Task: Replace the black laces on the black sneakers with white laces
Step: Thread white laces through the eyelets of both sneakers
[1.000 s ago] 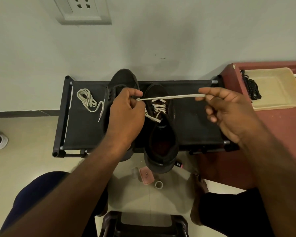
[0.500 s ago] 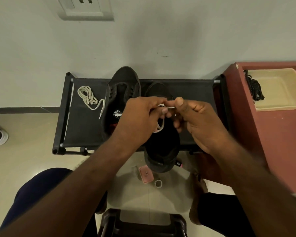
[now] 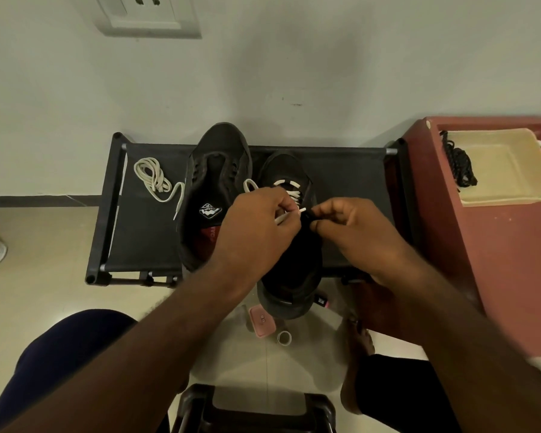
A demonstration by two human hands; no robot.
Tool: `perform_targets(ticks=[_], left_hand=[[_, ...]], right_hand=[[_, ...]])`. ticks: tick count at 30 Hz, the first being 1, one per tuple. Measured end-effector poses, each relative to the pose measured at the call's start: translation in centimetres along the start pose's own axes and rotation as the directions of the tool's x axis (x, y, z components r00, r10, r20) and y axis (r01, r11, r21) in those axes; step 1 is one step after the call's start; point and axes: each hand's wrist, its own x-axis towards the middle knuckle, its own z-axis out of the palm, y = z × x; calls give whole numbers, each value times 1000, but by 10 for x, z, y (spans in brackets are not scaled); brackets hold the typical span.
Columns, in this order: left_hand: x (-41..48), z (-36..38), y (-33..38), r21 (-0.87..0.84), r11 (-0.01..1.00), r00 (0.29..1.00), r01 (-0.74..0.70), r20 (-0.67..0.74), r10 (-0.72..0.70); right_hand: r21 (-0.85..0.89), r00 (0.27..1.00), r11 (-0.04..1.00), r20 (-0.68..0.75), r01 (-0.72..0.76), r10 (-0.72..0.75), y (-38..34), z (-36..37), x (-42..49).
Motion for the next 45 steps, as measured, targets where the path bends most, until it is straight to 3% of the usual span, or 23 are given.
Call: perform_targets(ticks=[7,18,26,34,37,38,40,42,43,45], left_hand=[[-2,10,4,198,980,999,-37,11,36],[1,20,1,240,970,998,-45,-37,56],[0,21,-5,248,965,995,-81,-39,93],[-1,18,-5,226,973,998,-52,-13,57],[-1,19,-6,215,975,998,-58,3,58],[-1,18,-6,203,977,998,-60,16,57],[-1,18,-5,198,976,995,-93,57,83],[-1,17,-5,228,965,989,-132,95,113],[0,17,-6,241,961,988,-138,106,115],[2,16,-8,257,956,987,-139,115,112]], right_hand=[[272,995,957,63,-98,84,5,-1,3],[244,997,969,77,-30,12,4,-2,2],[286,998,957,51,-54,41,9,2,5],[-2,998,1000,-65,24,-24,7,11,8],[229,986,972,-140,-56,90,4,7,10],[401,981,914,-147,-59,128,0,2,10],[712,980,701,-114,-33,161,-10,-11,9],[820,983,572,-74,-35,166,-17,-20,5],[810,982,584,-62,-57,181,-19,-21,2],[667,978,741,-86,-85,190,-19,-19,-2]])
